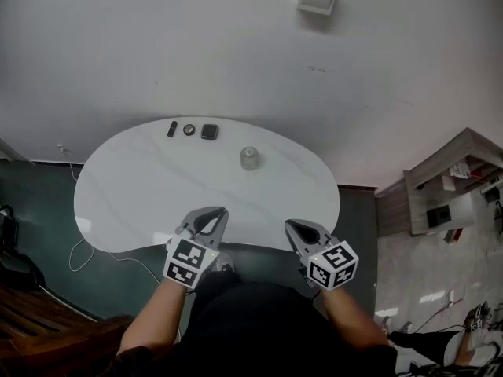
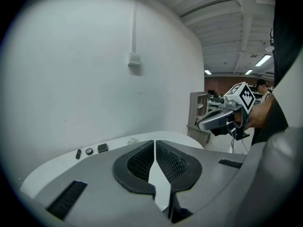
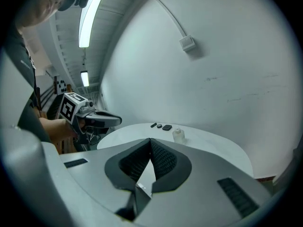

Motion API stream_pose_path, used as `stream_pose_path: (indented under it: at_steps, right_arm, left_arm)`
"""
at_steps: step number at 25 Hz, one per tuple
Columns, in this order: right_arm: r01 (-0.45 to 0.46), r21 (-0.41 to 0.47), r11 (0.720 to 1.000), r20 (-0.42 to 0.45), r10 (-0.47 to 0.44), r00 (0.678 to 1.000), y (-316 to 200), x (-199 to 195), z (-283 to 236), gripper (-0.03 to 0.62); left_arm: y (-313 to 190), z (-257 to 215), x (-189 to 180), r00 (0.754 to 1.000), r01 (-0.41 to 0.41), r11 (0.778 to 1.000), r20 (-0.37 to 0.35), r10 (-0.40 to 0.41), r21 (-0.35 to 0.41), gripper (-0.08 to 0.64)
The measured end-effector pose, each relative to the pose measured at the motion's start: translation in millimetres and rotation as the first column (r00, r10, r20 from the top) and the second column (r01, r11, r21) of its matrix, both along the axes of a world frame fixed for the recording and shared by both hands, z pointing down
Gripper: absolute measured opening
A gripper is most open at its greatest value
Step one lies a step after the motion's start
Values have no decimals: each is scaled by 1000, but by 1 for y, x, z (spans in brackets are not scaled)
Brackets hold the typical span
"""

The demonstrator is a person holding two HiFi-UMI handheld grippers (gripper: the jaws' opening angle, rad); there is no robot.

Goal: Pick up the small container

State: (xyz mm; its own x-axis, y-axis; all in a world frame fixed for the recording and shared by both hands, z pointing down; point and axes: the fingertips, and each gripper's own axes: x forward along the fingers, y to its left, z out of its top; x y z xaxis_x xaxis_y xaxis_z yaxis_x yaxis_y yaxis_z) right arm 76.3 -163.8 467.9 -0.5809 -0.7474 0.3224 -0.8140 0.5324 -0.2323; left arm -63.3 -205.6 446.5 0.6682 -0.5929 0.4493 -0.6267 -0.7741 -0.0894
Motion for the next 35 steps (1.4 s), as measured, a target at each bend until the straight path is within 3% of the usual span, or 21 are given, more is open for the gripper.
stream_pose_path:
  at_steps: [14, 18, 26, 35]
  right_arm:
    - [-212, -4, 977, -27, 212, 977, -77, -28, 6, -6]
    - [-254, -5, 967, -39, 253, 967, -91, -30, 6, -6]
    - [-252, -38, 967, -55, 250, 967, -114, -22, 15, -6]
    - [-170, -93, 981, -57, 165, 985, -137, -10, 33, -6]
  left_arm:
    - [-96, 20, -25, 977, -213, 977, 22, 213, -15, 19]
    - [-113, 27, -23, 967, -254, 967, 21, 255, -26, 64]
    - [-141, 51, -7, 957, -285, 956, 36, 288, -69, 144]
    - [-181, 111, 17, 964, -222, 963, 114, 240, -152, 196]
